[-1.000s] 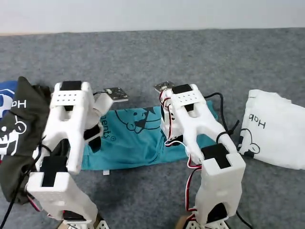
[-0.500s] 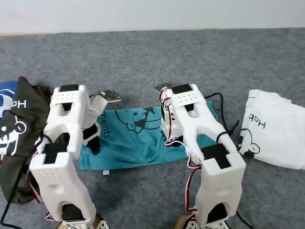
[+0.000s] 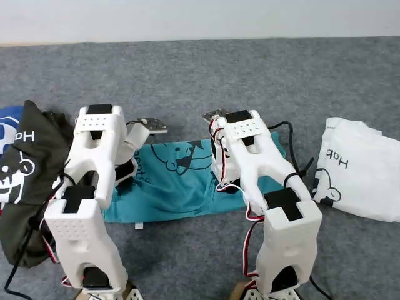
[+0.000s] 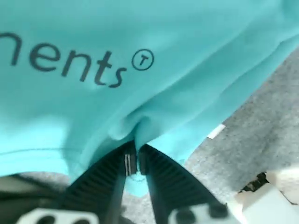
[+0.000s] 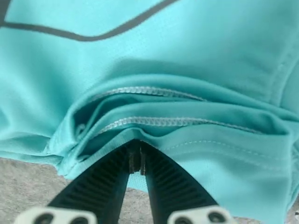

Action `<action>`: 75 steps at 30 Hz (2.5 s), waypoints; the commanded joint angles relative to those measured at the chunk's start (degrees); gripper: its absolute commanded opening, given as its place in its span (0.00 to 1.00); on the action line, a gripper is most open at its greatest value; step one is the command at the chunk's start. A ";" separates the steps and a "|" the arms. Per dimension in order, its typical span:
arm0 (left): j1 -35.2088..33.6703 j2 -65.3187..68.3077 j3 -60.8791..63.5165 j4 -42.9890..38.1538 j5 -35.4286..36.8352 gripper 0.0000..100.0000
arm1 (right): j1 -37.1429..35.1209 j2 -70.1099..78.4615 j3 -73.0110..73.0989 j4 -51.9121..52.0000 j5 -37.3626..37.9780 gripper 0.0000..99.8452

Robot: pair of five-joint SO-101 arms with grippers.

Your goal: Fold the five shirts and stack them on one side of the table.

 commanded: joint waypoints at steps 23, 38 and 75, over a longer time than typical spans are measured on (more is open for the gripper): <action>-0.79 -18.29 17.98 0.26 0.26 0.01 | 1.10 -1.01 -3.16 0.57 -0.26 0.01; -5.01 -12.04 12.97 0.70 -3.43 0.10 | 1.10 -1.10 -3.25 0.57 -0.26 0.01; -8.18 -6.95 12.97 -16.18 9.32 0.01 | 4.44 -1.54 -2.90 -2.86 -0.62 0.01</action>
